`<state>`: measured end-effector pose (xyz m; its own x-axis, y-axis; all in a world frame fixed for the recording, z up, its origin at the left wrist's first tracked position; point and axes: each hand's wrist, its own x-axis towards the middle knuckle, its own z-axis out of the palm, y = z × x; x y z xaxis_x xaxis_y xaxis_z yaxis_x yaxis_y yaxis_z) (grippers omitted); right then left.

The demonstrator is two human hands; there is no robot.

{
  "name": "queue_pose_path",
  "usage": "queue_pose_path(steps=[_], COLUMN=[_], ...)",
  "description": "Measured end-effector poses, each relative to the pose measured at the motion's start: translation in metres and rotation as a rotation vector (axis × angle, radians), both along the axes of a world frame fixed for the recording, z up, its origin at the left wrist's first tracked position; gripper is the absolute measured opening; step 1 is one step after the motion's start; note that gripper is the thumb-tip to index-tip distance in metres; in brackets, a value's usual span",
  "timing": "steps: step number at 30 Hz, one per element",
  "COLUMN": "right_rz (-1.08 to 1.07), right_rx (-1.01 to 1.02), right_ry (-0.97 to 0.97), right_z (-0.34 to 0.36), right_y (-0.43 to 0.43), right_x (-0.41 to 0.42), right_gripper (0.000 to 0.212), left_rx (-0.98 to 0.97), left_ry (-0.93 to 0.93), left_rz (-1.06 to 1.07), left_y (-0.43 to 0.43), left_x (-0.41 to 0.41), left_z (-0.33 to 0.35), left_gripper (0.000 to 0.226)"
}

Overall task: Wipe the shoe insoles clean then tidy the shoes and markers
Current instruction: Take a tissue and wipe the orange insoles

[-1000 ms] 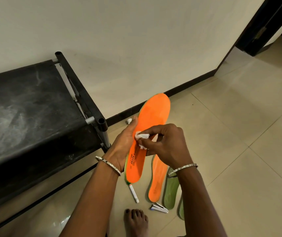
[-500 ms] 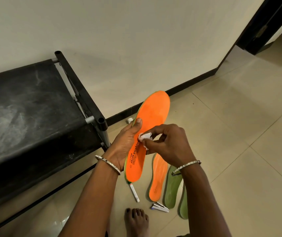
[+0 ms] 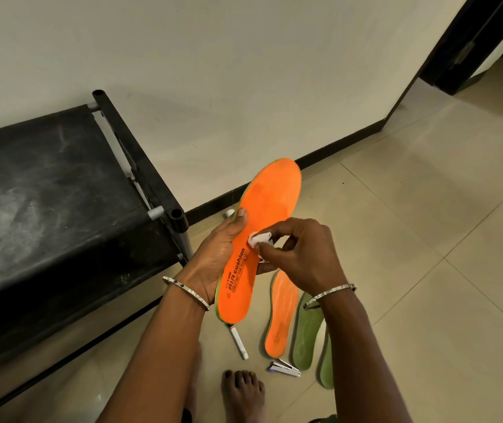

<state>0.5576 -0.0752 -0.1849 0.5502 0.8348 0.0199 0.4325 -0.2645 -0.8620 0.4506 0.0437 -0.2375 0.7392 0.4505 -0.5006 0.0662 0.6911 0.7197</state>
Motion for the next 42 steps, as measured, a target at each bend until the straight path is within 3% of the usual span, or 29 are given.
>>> queue_pose_path(steps=[3, 7, 8, 10, 12, 13, 16, 20, 23, 27, 31, 34, 39, 42], right_rz=[-0.275, -0.393, -0.363, -0.196, 0.037, 0.097, -0.021, -0.364, -0.309, 0.064, 0.374, 0.31, -0.047, 0.009], right_rx=[0.061, 0.116, 0.118, 0.122, 0.062, 0.029, 0.029, 0.058, 0.11, 0.06, -0.062, -0.034, 0.056, 0.026], right_ry=[-0.322, -0.346, -0.319, -0.059, 0.213, 0.221, 0.042, -0.373, -0.305, 0.142, 0.101, 0.055, -0.167, -0.134], right_z=[-0.007, -0.004, -0.001, 0.009, 0.017, 0.016, 0.006, -0.003, -0.004, 0.007, 0.011, 0.007, -0.003, 0.002], right_y=[0.002, 0.002, 0.003, 0.003, 0.003, 0.003, 0.004, 0.009, 0.008, 0.004, 0.003, 0.004, 0.014, 0.012], right_x=[0.007, 0.006, 0.004, -0.003, -0.011, -0.011, -0.008, -0.005, -0.006, -0.01, -0.011, -0.011, -0.015, -0.013], right_gripper=[0.005, 0.007, 0.008, 0.009, 0.01, 0.01, 0.008, 0.002, 0.003, 0.012, 0.013, 0.01, 0.008, 0.006], left_rx=[0.01, -0.014, -0.014, -0.055, -0.11, -0.123, -0.076, -0.063, -0.08, -0.132, -0.134, -0.144, -0.146, -0.152], left_ry=[-0.054, -0.016, -0.017, -0.044, -0.035, -0.025, 0.0, -0.016, -0.016, -0.003, 0.018, 0.021, 0.007, 0.022], left_rz=[-0.039, -0.07, -0.068, -0.08, -0.079, -0.074, -0.083, -0.112, -0.104, -0.031, 0.06, 0.089, 0.085, 0.073], left_y=[-0.002, -0.006, -0.008, -0.009, -0.009, -0.008, -0.006, -0.011, -0.011, -0.007, 0.0, 0.001, -0.006, -0.007], left_x=[0.0, -0.001, 0.0, -0.001, -0.003, -0.003, -0.002, -0.002, -0.001, -0.002, -0.004, -0.006, -0.002, -0.001], left_z=[0.006, 0.019, 0.025, 0.027, 0.032, 0.032, 0.028, 0.03, 0.031, 0.026, 0.021, 0.02, 0.023, 0.024], left_gripper=[0.079, 0.097, 0.085, 0.056, 0.058, 0.063, 0.07, 0.054, 0.058, 0.067, 0.07, 0.071, 0.065, 0.068])
